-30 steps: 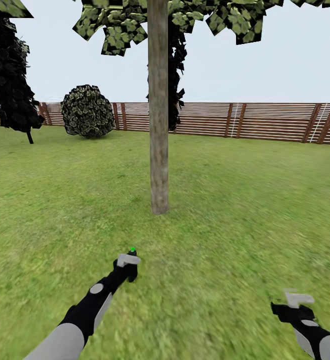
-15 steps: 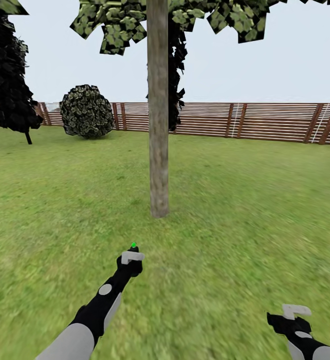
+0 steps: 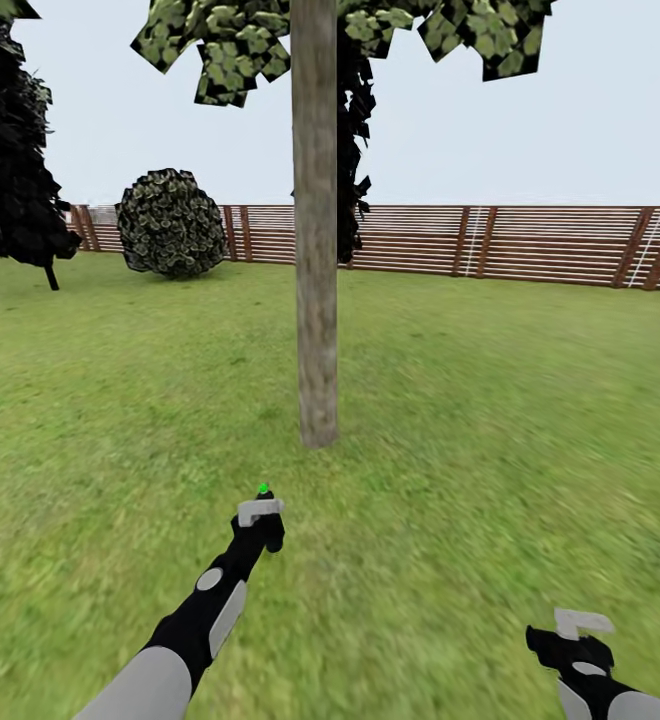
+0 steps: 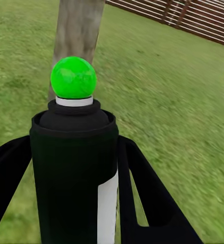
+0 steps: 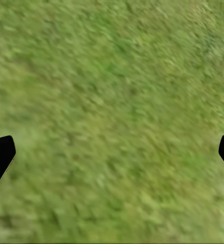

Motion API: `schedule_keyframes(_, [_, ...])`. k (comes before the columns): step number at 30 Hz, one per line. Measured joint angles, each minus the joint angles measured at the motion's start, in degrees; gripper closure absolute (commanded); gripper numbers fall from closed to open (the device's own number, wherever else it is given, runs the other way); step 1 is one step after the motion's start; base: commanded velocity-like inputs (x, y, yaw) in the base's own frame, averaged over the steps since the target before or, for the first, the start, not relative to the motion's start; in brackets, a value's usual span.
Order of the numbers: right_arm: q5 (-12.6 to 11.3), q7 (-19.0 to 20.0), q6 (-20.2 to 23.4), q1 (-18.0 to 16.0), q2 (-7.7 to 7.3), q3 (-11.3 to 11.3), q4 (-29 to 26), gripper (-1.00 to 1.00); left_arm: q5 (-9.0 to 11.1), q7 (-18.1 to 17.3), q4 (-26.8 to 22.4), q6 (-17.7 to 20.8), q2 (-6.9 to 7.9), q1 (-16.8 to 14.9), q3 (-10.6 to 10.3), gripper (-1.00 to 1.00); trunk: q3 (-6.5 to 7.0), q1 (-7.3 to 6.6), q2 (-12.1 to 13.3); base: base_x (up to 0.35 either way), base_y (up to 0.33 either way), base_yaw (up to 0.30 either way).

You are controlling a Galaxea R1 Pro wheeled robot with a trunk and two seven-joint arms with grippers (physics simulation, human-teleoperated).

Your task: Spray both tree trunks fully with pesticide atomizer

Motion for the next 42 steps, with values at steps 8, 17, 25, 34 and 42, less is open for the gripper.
schedule_keyframes(8, [0.06, -0.17, 0.0, 0.0, 0.12, -0.01, 0.0, -1.0, 0.39, -0.03, 0.01, -0.01, 0.0, 0.0, -0.09, 1.0, 0.0, 0.0, 0.0, 0.35, 0.0, 0.0])
schedule_keyframes(17, [0.06, -0.18, 0.0, 0.0, 0.13, -0.01, 0.0, -1.0, 0.41, -0.03, -0.03, -0.01, 0.0, 0.0, -0.15, 1.0, 0.0, 0.0, 0.0, 0.35, 0.0, 0.0])
schedule_keyframes(25, [0.06, -0.18, 0.08, 0.02, 0.16, 0.0, 0.0, -1.0, 0.34, -0.03, 0.53, 0.35, 0.0, 0.0, -0.31, 1.0, 0.0, 0.0, 0.0, 0.35, 0.0, 0.0])
schedule_keyframes(34, [0.06, -0.18, 0.09, 0.08, 0.21, 0.06, 0.0, -1.0, 0.23, -0.03, 1.72, 0.61, -0.13, -0.03, -0.45, 1.0, 0.0, 0.0, 0.0, 0.35, 0.0, 0.0])
schedule_keyframes(42, [0.06, -0.18, 0.09, 0.09, 0.23, 0.08, 0.07, -1.0, 0.24, -0.03, 2.97, 0.62, -0.34, -0.03, -0.5, 1.0, 0.0, 0.0, 0.0, 0.35, 0.0, 0.0])
